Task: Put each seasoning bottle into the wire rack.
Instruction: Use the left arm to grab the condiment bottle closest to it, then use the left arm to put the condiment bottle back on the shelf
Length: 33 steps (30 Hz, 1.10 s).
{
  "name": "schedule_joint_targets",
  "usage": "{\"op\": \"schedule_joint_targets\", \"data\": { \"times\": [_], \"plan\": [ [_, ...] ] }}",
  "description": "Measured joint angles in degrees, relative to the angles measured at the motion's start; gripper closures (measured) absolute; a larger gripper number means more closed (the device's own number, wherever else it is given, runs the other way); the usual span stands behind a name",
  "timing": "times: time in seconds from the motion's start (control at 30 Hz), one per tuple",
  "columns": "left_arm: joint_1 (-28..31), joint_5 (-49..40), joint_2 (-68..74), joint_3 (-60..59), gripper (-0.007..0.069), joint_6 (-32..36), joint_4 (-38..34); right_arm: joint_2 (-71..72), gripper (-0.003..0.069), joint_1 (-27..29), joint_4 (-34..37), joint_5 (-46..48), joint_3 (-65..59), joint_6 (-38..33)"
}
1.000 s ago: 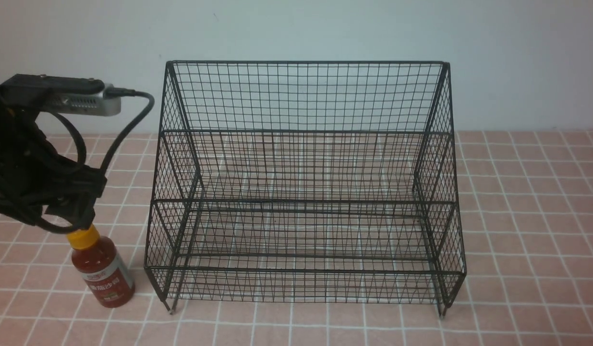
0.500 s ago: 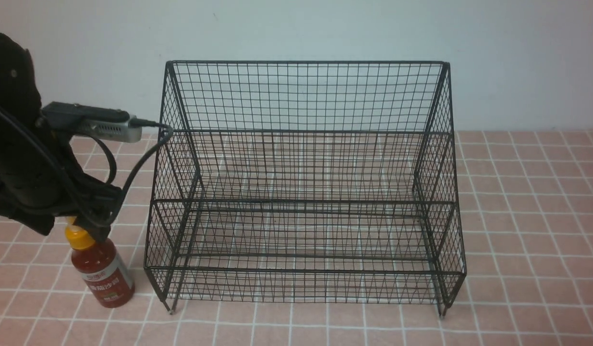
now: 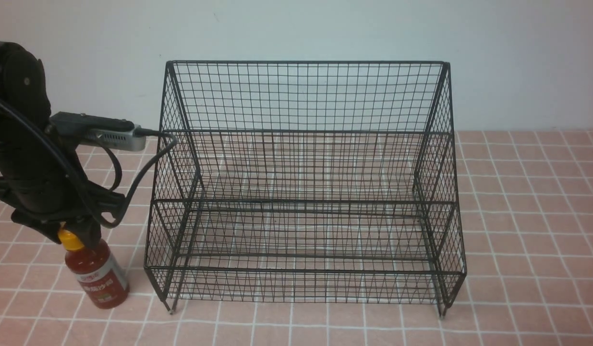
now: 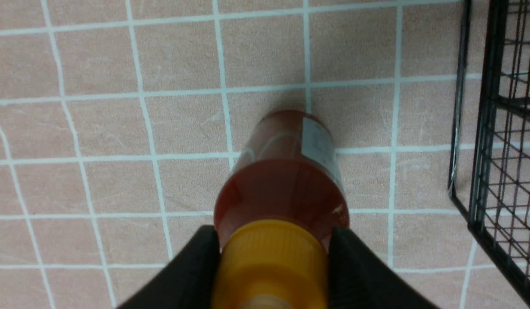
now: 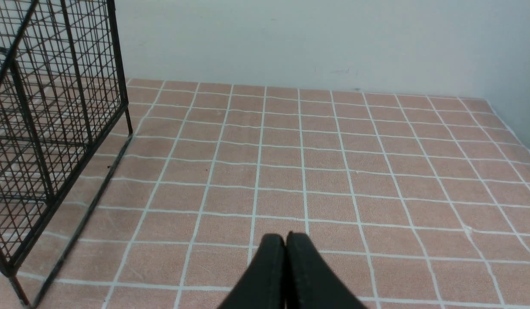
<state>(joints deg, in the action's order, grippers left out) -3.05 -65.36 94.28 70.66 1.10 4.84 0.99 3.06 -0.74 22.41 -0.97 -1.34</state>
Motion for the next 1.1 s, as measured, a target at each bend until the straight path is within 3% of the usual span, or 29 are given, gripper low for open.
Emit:
{"op": "schedule_joint_targets", "data": {
  "times": [0.2, 0.5, 0.63, 0.87, 1.1],
  "plan": [
    [0.00, -3.60, -3.62, 0.30, 0.0337, 0.00, 0.00, 0.00, 0.0672, 0.00, 0.00, 0.00, 0.00, 0.00],
    [-2.00, -5.87, -15.66, 11.72, 0.0337, -0.05, 0.17, 0.00, 0.0672, 0.00, 0.00, 0.00, 0.00, 0.00],
    [-7.73, -6.90, -19.28, 17.79, 0.0337, -1.54, 0.17, 0.00, 0.0672, 0.00, 0.00, 0.00, 0.00, 0.00],
    [-22.61, -7.97, -18.23, 21.67, 0.0337, -5.84, -0.02, 0.00, 0.0672, 0.00, 0.00, 0.00, 0.00, 0.00],
    [-29.64, -8.02, -11.69, 21.67, 0.0337, -8.27, 0.03, 0.00, 0.0672, 0.00, 0.00, 0.00, 0.00, 0.00]
  ]
}}
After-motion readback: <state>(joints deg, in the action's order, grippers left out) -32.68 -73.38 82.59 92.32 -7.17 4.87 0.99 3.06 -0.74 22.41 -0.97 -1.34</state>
